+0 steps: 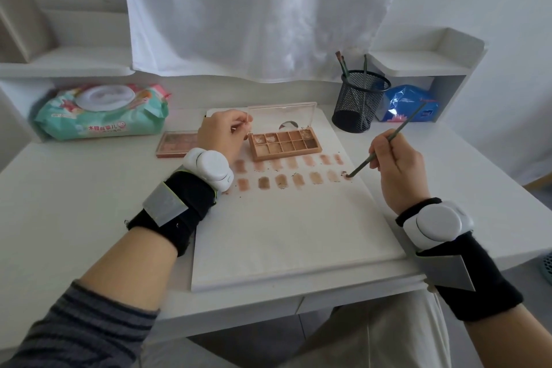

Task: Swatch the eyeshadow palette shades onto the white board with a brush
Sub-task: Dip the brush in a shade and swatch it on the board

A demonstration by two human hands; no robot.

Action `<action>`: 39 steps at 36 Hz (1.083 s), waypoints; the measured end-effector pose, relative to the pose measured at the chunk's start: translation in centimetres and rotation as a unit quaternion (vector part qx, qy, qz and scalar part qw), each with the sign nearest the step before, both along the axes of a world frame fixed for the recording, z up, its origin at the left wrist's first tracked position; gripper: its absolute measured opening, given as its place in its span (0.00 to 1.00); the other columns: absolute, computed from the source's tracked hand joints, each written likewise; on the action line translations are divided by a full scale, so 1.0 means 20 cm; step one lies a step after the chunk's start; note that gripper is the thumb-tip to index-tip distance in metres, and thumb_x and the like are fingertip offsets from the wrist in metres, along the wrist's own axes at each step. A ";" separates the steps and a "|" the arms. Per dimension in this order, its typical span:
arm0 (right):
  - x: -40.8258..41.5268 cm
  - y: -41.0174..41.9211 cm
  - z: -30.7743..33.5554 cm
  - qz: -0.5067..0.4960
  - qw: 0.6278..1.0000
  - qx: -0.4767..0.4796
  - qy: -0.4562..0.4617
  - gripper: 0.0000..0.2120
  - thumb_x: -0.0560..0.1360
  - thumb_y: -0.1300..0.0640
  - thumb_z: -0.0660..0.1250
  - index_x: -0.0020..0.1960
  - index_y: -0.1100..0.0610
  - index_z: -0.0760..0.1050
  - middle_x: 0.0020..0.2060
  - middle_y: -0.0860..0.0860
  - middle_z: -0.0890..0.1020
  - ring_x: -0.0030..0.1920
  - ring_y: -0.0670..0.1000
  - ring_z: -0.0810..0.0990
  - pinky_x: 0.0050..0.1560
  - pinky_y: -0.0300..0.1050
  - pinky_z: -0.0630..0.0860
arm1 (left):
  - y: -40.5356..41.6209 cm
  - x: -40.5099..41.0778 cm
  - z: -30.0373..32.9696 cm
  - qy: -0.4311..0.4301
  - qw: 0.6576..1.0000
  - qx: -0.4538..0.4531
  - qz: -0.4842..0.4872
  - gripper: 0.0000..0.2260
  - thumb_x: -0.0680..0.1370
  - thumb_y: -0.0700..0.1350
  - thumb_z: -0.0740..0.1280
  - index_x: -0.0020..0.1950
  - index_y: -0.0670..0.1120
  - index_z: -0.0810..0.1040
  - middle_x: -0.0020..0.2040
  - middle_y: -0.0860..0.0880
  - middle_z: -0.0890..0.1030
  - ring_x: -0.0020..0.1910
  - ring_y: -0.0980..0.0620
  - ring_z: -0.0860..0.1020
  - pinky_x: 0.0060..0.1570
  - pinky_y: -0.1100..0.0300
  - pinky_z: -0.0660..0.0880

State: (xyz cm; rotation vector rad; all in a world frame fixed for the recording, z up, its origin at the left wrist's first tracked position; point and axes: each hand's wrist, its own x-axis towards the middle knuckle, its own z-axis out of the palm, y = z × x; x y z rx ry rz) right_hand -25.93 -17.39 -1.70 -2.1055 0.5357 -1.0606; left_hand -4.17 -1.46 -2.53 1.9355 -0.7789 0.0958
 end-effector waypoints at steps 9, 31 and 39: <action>0.00 -0.01 0.00 0.002 1.000 0.004 -0.002 0.10 0.80 0.60 0.55 0.41 0.57 0.69 0.33 0.47 0.73 0.32 0.41 0.73 0.37 0.29 0.69 | 0.00 0.01 0.00 -0.001 1.000 -0.003 -0.003 0.06 0.75 0.38 0.66 0.48 0.42 0.82 0.48 0.48 0.84 0.47 0.50 0.82 0.53 0.51 0.77; 0.25 0.07 0.13 0.049 0.993 0.051 -0.093 0.08 0.77 0.63 0.63 0.44 0.50 0.74 0.35 0.48 0.79 0.34 0.40 0.77 0.36 0.30 0.72 | 0.00 -0.01 0.03 -0.006 1.000 -0.004 0.019 0.05 0.76 0.39 0.64 0.49 0.43 0.79 0.45 0.46 0.83 0.45 0.48 0.81 0.48 0.60 0.73; 0.26 0.06 0.06 0.037 0.995 0.069 -0.067 0.09 0.78 0.59 0.62 0.43 0.46 0.73 0.36 0.46 0.80 0.35 0.41 0.78 0.35 0.36 0.74 | 0.00 -0.01 0.02 -0.015 1.000 -0.008 0.010 0.05 0.77 0.39 0.64 0.50 0.43 0.79 0.45 0.45 0.84 0.46 0.48 0.80 0.48 0.60 0.71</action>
